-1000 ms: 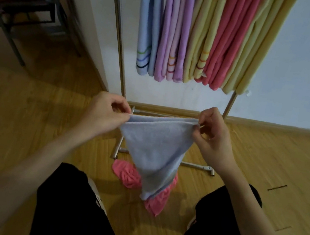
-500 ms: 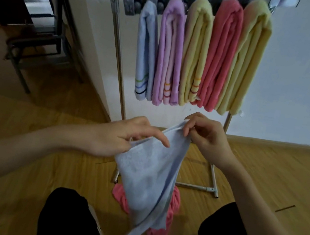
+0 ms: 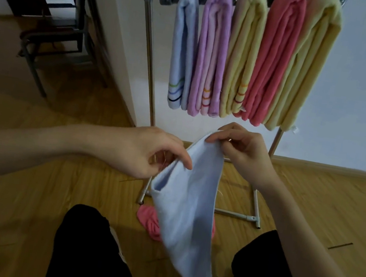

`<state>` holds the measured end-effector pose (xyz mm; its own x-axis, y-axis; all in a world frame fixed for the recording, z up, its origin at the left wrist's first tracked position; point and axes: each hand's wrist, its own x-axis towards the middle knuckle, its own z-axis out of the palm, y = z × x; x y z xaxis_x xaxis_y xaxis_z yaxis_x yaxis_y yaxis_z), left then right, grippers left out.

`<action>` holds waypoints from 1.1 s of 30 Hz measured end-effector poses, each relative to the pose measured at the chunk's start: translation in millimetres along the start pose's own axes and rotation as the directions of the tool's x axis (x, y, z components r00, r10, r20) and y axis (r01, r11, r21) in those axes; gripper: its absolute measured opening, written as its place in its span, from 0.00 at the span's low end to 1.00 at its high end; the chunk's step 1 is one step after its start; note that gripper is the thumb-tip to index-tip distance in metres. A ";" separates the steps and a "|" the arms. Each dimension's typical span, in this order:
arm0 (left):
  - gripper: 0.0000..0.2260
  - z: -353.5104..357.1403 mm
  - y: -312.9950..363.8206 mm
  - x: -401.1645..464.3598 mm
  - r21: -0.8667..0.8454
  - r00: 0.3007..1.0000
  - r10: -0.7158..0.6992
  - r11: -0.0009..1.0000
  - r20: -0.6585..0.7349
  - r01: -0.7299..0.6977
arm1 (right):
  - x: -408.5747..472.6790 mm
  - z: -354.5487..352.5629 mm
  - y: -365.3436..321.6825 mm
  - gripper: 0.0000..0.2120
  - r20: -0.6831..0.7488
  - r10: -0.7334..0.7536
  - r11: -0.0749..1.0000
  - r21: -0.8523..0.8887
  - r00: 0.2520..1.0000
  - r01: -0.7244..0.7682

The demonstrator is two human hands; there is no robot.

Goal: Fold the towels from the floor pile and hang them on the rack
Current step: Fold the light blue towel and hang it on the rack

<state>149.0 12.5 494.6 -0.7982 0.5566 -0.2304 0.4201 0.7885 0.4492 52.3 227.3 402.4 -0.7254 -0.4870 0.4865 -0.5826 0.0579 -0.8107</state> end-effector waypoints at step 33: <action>0.14 28.2 -23.5 33.1 0.415 0.726 0.343 0.906 -0.596 -0.087 | -7.3 10.4 -27.5 0.06 -0.087 0.077 0.977 0.203 0.993 -0.058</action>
<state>124.9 19.7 452.0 -0.6928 0.5182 0.5014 0.6290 0.7743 0.0688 77.5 220.2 417.7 -0.7972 -0.4031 0.4494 -0.4532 -0.0921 -0.8866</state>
